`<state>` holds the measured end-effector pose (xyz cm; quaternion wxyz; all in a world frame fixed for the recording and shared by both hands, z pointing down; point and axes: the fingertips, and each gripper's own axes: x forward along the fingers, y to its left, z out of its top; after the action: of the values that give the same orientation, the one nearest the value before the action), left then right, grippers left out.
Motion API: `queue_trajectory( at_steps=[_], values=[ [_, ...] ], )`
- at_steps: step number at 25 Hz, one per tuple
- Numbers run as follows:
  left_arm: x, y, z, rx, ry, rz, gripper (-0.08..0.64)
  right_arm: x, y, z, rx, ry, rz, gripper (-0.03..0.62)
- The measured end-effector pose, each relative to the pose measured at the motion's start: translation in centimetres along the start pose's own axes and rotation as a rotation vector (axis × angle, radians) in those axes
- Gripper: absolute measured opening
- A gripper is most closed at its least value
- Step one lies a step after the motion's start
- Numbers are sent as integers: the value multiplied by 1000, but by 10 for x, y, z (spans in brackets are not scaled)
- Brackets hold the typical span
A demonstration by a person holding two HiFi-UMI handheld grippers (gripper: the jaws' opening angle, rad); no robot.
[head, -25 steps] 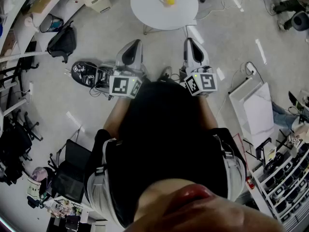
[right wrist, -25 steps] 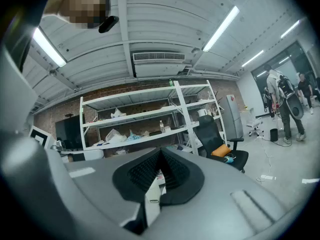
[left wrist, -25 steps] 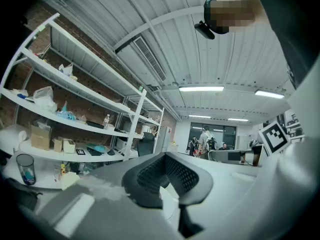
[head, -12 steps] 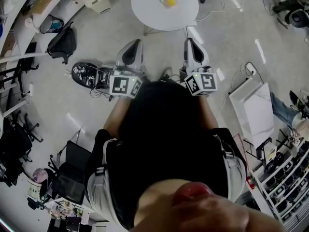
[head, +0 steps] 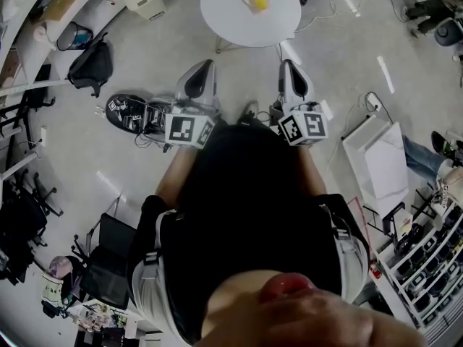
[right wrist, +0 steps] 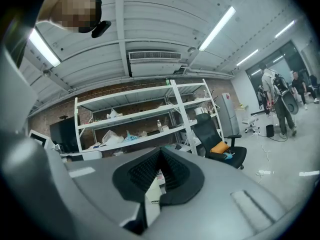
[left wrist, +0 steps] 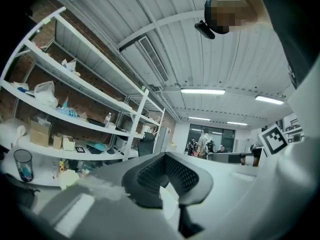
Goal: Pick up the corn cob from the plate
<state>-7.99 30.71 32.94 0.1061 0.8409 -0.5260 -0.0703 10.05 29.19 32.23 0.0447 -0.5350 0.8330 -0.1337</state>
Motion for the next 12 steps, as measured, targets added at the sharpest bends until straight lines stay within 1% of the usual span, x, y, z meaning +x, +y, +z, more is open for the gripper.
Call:
queue_trajectory(
  at_steps=[6,12],
  values=[
    [-13,27,-2,-17,22,-18,3,11,20,-10,-1,3,-25,6],
    [-17,44,6,-6,1,-50,3,18,31,-18,-9,0,-61,6]
  ],
)
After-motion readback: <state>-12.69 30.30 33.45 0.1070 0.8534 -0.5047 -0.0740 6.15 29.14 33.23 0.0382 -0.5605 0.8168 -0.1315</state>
